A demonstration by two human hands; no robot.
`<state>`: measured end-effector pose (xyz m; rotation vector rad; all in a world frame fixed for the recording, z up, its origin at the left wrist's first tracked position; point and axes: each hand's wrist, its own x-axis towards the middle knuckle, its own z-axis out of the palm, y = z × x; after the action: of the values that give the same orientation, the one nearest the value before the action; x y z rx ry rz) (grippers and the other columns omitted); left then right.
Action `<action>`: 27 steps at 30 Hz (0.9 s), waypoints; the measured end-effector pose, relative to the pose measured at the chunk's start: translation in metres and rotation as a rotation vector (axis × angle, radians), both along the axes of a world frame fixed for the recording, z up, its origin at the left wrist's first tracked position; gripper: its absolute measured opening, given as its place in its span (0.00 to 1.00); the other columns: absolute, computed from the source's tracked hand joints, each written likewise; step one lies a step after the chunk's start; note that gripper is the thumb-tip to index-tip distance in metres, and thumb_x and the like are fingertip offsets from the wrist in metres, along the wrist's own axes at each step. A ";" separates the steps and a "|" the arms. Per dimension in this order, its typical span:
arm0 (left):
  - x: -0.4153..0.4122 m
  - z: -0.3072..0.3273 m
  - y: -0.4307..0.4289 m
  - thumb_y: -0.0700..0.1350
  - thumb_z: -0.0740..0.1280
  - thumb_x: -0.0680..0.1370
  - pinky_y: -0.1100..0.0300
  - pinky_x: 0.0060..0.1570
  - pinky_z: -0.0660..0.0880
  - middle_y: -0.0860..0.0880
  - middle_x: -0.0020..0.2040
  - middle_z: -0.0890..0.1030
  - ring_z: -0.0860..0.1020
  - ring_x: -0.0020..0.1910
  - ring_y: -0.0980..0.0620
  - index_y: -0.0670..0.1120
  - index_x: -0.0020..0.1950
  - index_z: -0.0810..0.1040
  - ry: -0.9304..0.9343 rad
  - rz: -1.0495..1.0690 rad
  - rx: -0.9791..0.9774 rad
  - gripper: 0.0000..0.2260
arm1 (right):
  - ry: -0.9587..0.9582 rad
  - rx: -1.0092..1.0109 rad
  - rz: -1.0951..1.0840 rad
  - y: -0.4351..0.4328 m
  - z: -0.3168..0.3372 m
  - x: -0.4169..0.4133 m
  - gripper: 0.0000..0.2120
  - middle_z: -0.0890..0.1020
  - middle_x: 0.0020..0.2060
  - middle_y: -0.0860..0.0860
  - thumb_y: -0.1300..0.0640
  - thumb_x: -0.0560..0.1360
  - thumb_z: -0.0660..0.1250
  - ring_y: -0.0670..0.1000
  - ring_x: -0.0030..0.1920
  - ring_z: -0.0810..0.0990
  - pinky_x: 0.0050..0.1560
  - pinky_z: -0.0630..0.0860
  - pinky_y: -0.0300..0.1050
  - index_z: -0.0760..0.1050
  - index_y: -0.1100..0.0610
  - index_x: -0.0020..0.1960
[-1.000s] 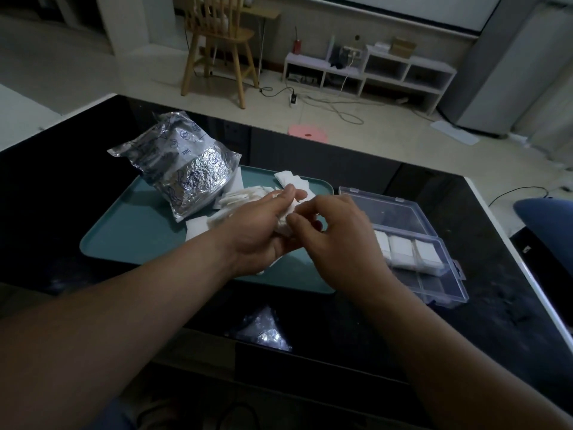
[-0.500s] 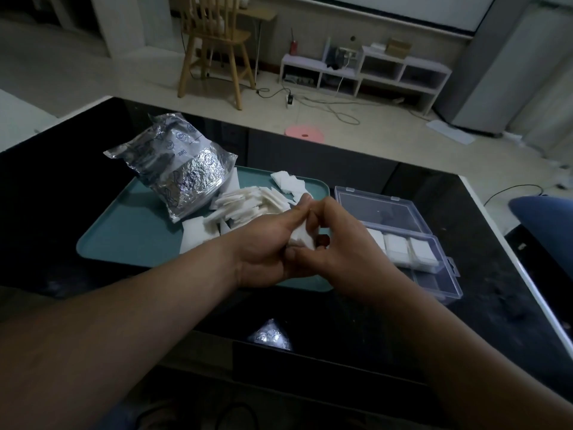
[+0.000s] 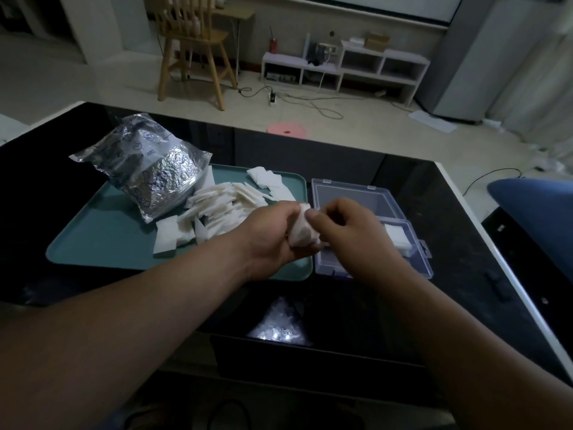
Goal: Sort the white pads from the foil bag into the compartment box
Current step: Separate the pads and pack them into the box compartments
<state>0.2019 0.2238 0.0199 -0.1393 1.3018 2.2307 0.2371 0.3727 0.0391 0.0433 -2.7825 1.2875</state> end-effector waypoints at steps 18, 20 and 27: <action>-0.007 -0.023 0.020 0.45 0.70 0.79 0.50 0.51 0.81 0.52 0.56 0.79 0.80 0.51 0.49 0.51 0.63 0.75 0.686 -0.045 -0.960 0.13 | -0.233 -0.125 -0.248 0.060 -0.015 -0.018 0.07 0.85 0.38 0.56 0.59 0.74 0.76 0.57 0.38 0.83 0.43 0.81 0.56 0.80 0.61 0.47; -0.005 -0.029 0.020 0.46 0.72 0.78 0.53 0.56 0.77 0.51 0.58 0.77 0.78 0.51 0.51 0.51 0.64 0.74 0.786 -0.121 -1.047 0.16 | -0.258 -0.074 -0.202 0.055 -0.023 -0.018 0.06 0.86 0.36 0.55 0.60 0.73 0.77 0.60 0.41 0.85 0.49 0.83 0.58 0.81 0.61 0.44; -0.002 -0.036 0.022 0.47 0.70 0.78 0.57 0.56 0.70 0.48 0.66 0.71 0.75 0.56 0.49 0.53 0.74 0.67 0.915 -0.201 -1.187 0.25 | -0.319 -0.066 -0.165 0.057 -0.032 -0.025 0.06 0.86 0.35 0.54 0.62 0.72 0.78 0.55 0.38 0.85 0.51 0.84 0.57 0.81 0.61 0.43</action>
<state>0.1999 0.2454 -0.0159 0.6205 2.8006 1.0359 0.2123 0.4299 0.0070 -0.4234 -2.9153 1.4551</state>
